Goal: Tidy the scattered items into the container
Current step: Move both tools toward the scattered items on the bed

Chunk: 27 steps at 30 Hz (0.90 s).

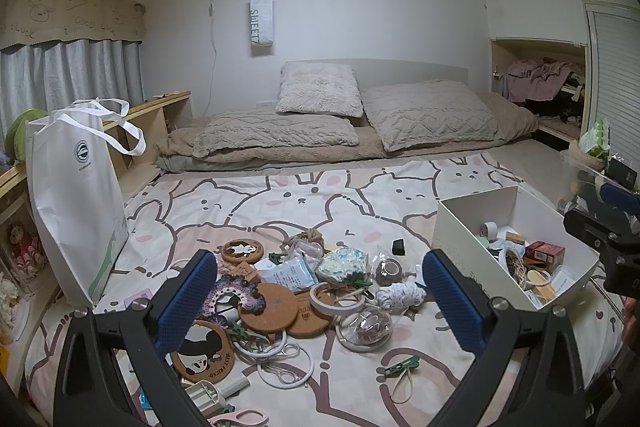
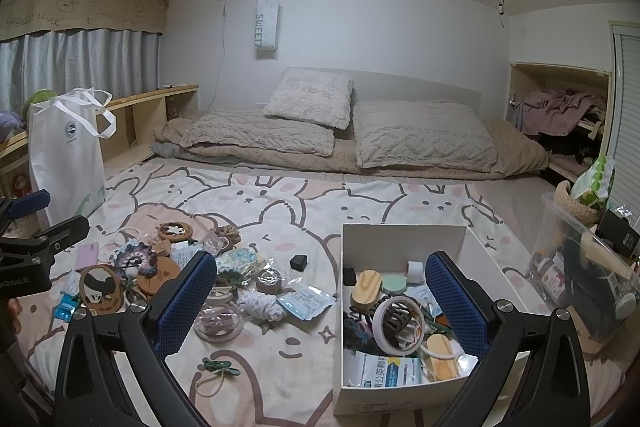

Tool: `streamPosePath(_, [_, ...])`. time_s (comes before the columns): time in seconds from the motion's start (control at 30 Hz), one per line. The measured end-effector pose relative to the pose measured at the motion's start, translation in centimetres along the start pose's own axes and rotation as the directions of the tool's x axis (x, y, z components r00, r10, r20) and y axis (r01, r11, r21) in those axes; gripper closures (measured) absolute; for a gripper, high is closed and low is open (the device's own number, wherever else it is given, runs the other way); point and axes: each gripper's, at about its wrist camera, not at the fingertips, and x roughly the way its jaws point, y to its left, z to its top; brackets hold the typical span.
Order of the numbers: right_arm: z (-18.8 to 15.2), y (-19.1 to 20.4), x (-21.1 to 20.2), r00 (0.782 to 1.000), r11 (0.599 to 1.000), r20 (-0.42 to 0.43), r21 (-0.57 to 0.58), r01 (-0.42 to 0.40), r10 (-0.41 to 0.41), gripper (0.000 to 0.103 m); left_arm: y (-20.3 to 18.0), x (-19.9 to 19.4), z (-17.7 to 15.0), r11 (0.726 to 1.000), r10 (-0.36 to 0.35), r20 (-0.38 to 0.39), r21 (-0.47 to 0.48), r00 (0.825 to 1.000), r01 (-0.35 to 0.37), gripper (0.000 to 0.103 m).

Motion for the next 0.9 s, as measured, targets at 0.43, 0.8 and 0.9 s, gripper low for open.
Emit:
streamPosePath(0.43, [0.01, 0.10, -0.01, 1.000, 1.000, -0.006, -0.012, -0.005, 0.005, 0.000, -0.05, -0.04, 0.02, 1.000, 0.000, -0.001, 0.002, 1.000, 0.000, 0.000])
streamPosePath(0.8, [0.04, 0.21, -0.01, 1.000, 1.000, -0.008, -0.015, -0.008, 0.008, 0.000, -0.04, 0.03, 0.03, 1.000, 0.000, -0.002, 0.002, 1.000, 0.000, 0.000])
streamPosePath(0.9, [0.08, 0.30, -0.01, 1.000, 1.000, -0.010, -0.021, -0.009, 0.009, 0.000, -0.03, 0.01, 0.02, 1.000, -0.001, -0.002, 0.002, 1.000, 0.001, 0.000])
